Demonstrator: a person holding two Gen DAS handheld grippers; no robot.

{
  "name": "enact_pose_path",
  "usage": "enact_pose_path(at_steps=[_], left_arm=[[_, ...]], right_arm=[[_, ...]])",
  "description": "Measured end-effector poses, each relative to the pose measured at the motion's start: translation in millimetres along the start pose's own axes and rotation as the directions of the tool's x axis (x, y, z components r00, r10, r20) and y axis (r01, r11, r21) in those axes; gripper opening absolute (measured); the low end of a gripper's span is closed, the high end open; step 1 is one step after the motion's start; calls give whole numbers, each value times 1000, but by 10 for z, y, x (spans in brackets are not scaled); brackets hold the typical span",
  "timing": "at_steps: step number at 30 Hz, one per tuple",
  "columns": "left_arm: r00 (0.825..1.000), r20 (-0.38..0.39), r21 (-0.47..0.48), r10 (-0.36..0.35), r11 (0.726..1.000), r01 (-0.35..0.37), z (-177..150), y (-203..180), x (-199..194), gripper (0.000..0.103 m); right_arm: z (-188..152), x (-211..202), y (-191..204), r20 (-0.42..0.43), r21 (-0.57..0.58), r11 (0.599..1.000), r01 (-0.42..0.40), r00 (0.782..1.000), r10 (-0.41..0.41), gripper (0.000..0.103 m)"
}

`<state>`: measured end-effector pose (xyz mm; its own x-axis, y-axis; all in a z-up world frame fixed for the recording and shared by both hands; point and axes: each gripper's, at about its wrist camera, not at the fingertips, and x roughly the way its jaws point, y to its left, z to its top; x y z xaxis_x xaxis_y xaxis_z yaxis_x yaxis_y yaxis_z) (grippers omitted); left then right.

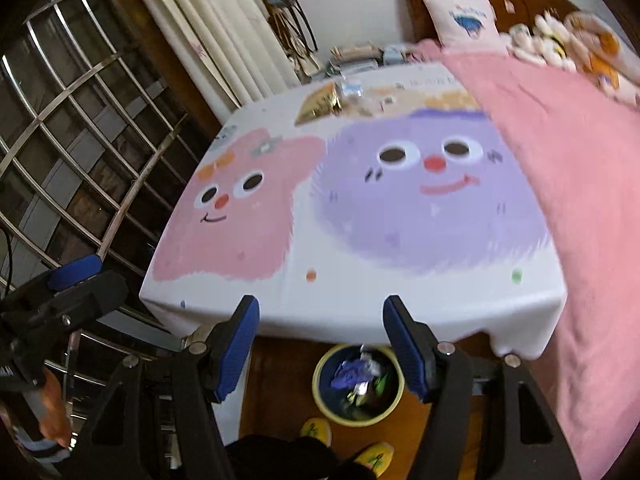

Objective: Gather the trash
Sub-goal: 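Grasp the clear plastic bottle with the right tool while the left tool grasps the orange snack bag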

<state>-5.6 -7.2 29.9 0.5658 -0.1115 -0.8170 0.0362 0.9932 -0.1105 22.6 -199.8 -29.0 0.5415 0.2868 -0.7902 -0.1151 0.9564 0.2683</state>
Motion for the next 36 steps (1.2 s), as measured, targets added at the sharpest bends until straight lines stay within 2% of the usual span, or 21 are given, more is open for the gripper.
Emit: enact_pose_path(at_steps=[3,7,14,21,26,29,33,36], left_arm=[[999,14,-32,38,999,-37,136,87,-30,102],[999,9,-52,51,997,-51,407,239,39,102],[999,-22,-20,34,999,-34,1155,519,496,102],[995,-96,64,6,998,0,2145,758,1418,102],[988,-151,101,-30,994,46,2743,889,2171,102],[980,-192,122,-40,990,65,2971,914,2649,102],[970,-240,135,-47,988,82,3113,933,3141,102],[964,-259,132,-61,986,98,3190,948,3397,102]], right_arm=[[172,-19,33,23,-22,1000,14,1000,-13,65],[472,15,57,61,-45,998,49,997,-46,65],[1065,352,65,90,-62,990,131,988,-125,65],[1837,990,41,76,-55,969,242,968,-237,65],[2341,1644,20,52,-71,948,310,950,-306,65],[2552,2099,-5,27,-88,933,350,937,-349,65],[2698,2604,-52,-23,-123,915,384,921,-390,65],[2752,2928,-72,-50,-185,890,416,901,-432,65]])
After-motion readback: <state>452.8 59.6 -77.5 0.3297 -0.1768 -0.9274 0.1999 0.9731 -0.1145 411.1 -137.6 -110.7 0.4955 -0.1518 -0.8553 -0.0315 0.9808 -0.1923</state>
